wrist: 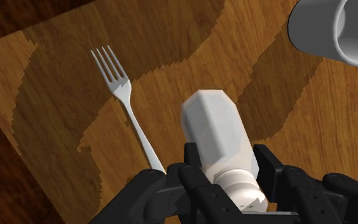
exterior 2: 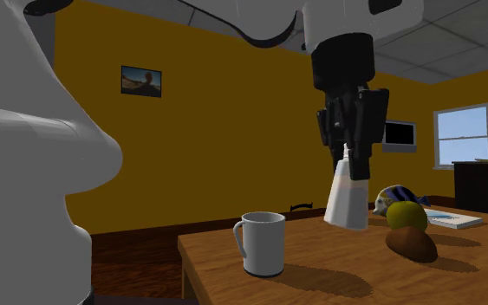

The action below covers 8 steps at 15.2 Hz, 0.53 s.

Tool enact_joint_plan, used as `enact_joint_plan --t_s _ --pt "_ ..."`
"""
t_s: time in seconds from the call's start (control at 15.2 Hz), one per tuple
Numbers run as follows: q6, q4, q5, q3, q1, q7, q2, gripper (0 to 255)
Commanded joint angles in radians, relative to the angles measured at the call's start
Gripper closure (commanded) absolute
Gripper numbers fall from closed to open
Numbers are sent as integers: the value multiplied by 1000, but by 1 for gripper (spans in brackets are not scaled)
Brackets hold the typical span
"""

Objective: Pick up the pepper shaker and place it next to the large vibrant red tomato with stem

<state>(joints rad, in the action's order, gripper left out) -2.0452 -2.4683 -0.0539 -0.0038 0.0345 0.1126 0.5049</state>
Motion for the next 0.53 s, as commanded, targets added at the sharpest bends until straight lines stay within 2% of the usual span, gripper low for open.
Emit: enact_joint_plan --t_s 0.0,0.46 --pt "28 25 1 0 0 -2 3 255" --pt "125 110 3 0 -1 -6 15 255"
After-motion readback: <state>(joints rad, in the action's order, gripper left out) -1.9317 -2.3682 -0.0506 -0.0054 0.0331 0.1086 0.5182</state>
